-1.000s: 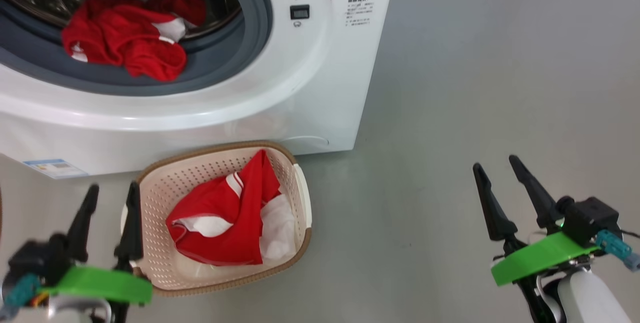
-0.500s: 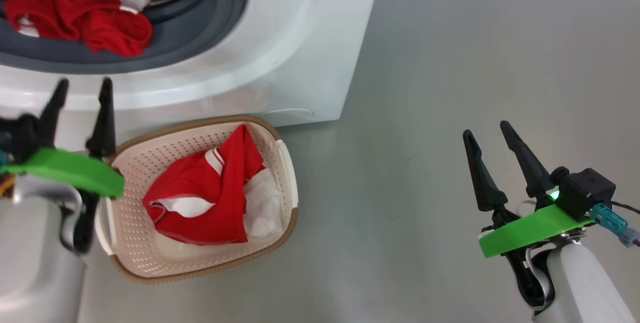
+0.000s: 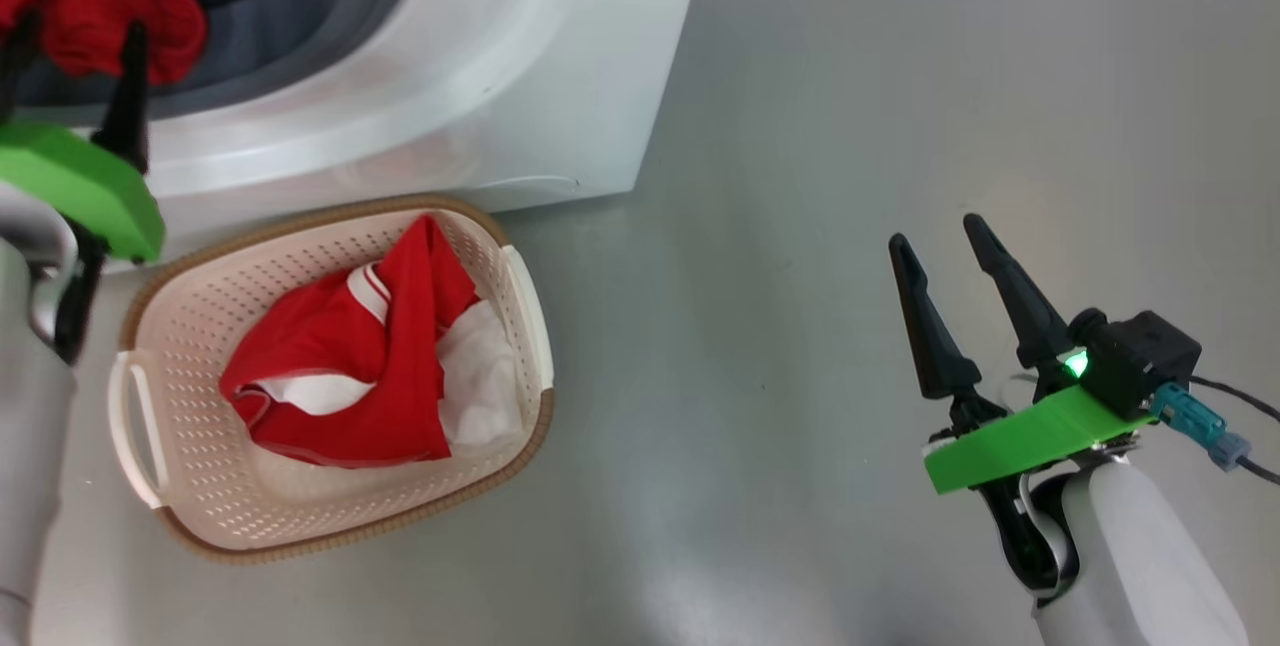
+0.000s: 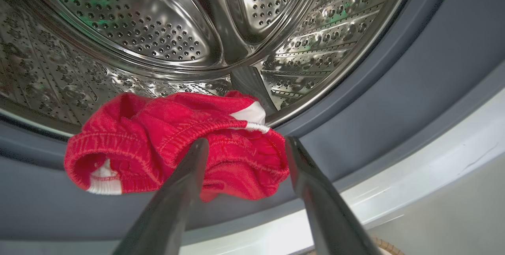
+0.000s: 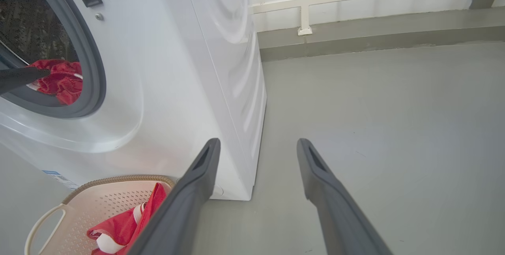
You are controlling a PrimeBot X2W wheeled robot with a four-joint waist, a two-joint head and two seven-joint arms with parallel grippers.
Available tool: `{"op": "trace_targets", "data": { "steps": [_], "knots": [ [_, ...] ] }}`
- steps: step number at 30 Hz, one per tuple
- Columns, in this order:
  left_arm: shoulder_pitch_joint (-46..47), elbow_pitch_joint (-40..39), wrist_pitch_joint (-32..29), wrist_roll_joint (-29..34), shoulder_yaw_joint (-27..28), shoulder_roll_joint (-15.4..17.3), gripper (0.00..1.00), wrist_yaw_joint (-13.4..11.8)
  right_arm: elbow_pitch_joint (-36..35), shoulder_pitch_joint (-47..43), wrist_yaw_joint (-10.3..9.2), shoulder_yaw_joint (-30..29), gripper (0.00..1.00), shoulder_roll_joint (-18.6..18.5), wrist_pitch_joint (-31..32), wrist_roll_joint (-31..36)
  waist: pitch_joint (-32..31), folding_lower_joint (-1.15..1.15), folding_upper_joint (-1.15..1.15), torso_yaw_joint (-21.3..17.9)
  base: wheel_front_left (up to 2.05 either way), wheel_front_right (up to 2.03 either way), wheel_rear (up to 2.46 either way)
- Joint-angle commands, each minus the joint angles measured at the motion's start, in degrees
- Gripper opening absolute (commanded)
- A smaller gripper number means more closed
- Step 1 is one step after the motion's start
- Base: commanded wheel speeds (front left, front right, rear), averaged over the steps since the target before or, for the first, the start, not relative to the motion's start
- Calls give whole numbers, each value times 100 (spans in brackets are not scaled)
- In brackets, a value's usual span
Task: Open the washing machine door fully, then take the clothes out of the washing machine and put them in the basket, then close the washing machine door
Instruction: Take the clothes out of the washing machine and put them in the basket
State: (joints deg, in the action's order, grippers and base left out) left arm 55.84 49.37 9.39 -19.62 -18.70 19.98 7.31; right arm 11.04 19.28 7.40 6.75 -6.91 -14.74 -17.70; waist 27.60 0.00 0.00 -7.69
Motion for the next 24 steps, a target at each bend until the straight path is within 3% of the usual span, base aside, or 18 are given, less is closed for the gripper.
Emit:
{"op": "trace_targets", "data": {
  "steps": [1,17,24],
  "knots": [
    [332,92,-52,146,11,367,100,18,-145,76,9,152,100,45,-26,50,153,0,0,-107,0,0,0],
    [1907,1489,-524,1659,-1708,792,100,18,-174,290,9,258,100,175,-26,70,509,0,0,-256,0,0,0],
    [2147,1921,-563,1354,-1761,708,100,18,-159,409,9,302,100,200,-26,68,637,0,0,-260,0,0,0]
  ]
}}
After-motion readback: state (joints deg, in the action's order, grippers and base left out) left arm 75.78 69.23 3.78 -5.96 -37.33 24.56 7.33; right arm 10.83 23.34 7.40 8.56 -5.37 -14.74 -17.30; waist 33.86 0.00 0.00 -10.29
